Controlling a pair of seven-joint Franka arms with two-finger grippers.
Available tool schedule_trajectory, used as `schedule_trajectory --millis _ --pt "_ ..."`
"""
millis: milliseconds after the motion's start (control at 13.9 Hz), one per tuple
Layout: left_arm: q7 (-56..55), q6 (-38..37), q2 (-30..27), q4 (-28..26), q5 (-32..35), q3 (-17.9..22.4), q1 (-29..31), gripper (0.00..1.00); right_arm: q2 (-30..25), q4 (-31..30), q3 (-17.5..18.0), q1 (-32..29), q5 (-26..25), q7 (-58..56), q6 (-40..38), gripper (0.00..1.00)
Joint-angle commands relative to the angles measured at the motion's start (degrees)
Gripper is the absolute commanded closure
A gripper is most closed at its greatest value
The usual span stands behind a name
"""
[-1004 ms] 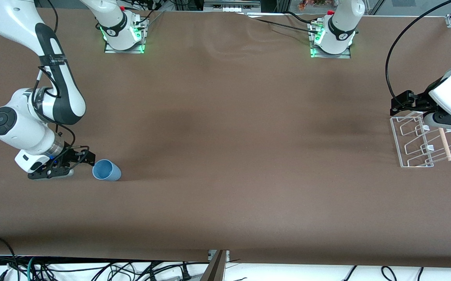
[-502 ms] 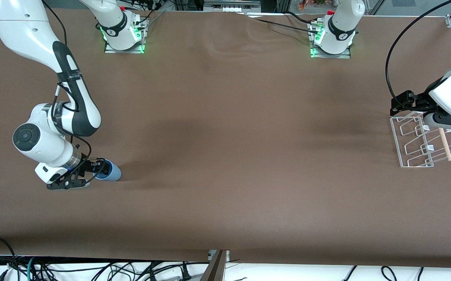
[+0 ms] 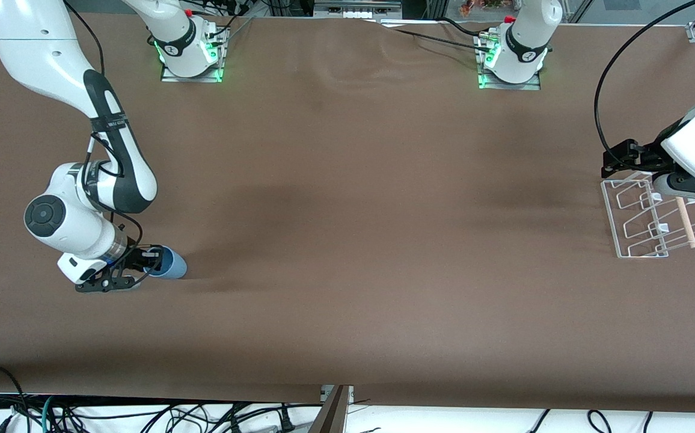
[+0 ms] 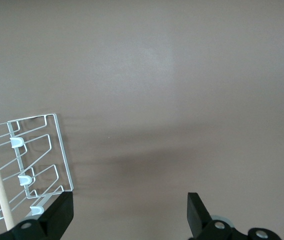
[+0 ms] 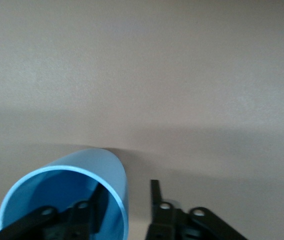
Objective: Transfer cup to left arm and place on rack
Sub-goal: 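Close the right gripper on the blue cup rim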
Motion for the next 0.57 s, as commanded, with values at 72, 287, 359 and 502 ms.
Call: schedule_trajectory --millis 72,287,359,502 --pt "0.24 -1.10 0.30 1.16 -0.44 -0.28 0.58 0.00 1.08 1.23 0.16 -0.11 -0.59 -0.34 -0.22 1.00" --pt "0.24 -1.19 0.30 1.16 -0.44 -0.28 0.58 0.00 1.08 1.23 0.16 0.06 -0.50 -0.34 -0.31 1.00" --pt "0.24 -1.19 0.39 1.16 -0.44 -0.28 0.58 0.00 0.99 1.23 0.16 0.06 -0.41 -0.34 -0.31 1.00" --pt "0.24 -1.19 0.39 1.16 -0.44 -0.28 0.58 0.00 0.99 1.32 0.24 0.15 -0.24 -0.08 -0.31 1.00"
